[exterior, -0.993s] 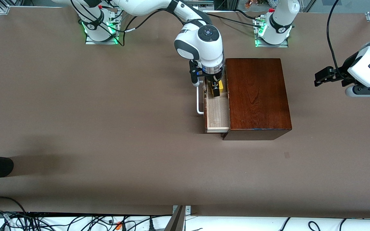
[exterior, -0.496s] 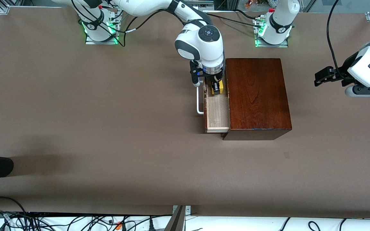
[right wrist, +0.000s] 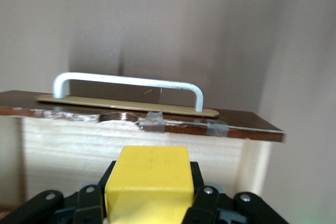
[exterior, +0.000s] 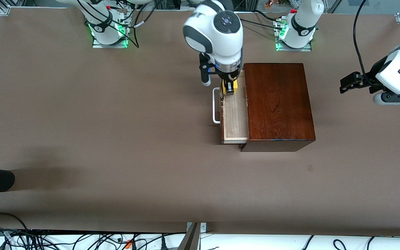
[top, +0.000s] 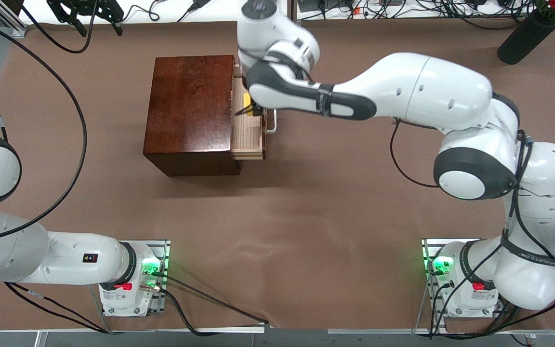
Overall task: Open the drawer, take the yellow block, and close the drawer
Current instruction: 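Carry the yellow block out onto the table with the right gripper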
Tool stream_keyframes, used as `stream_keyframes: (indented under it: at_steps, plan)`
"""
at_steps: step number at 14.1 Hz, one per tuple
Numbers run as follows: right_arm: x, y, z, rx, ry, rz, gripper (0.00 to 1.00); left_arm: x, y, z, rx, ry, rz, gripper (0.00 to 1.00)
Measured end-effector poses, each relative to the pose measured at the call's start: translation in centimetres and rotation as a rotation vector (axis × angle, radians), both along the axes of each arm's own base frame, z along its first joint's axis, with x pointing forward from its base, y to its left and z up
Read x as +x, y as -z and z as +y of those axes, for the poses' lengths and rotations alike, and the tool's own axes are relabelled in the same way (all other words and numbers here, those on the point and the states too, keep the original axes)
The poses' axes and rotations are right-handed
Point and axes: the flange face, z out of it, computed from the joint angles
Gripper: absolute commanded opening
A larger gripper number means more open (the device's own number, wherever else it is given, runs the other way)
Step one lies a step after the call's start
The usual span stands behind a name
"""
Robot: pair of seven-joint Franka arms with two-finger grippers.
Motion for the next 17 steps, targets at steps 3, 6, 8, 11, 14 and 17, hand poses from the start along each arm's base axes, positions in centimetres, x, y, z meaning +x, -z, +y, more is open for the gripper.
stream_keyframes:
  at_steps: [3, 6, 8, 11, 14, 17]
  plan:
    - [3.1, -5.7, -6.1, -0.016, -0.146, 0.045, 0.06, 0.0, 0.0, 0.0, 0.000, 0.000, 0.000, 1.00]
    - [7.7, -7.8, -14.4, -0.031, -0.355, 0.095, 0.06, 0.0, 0.0, 0.0, 0.000, 0.000, 0.001, 1.00]
    - [11.3, -8.2, -21.5, -0.007, -0.490, 0.103, 0.06, 0.0, 0.0, 0.0, 0.000, 0.000, 0.003, 1.00]
    - [15.9, -6.9, -32.6, 0.002, -0.697, 0.102, 0.06, -0.1, 0.1, 0.0, 0.000, 0.000, 0.010, 1.00]
    - [19.5, -4.0, -41.6, 0.017, -0.894, 0.081, 0.06, -0.2, 0.1, 0.0, 0.001, 0.000, 0.018, 1.00]
    - [22.7, -0.2, -47.2, 0.035, -1.066, 0.006, 0.06, -0.2, 0.1, 0.0, 0.001, 0.001, 0.019, 1.00]
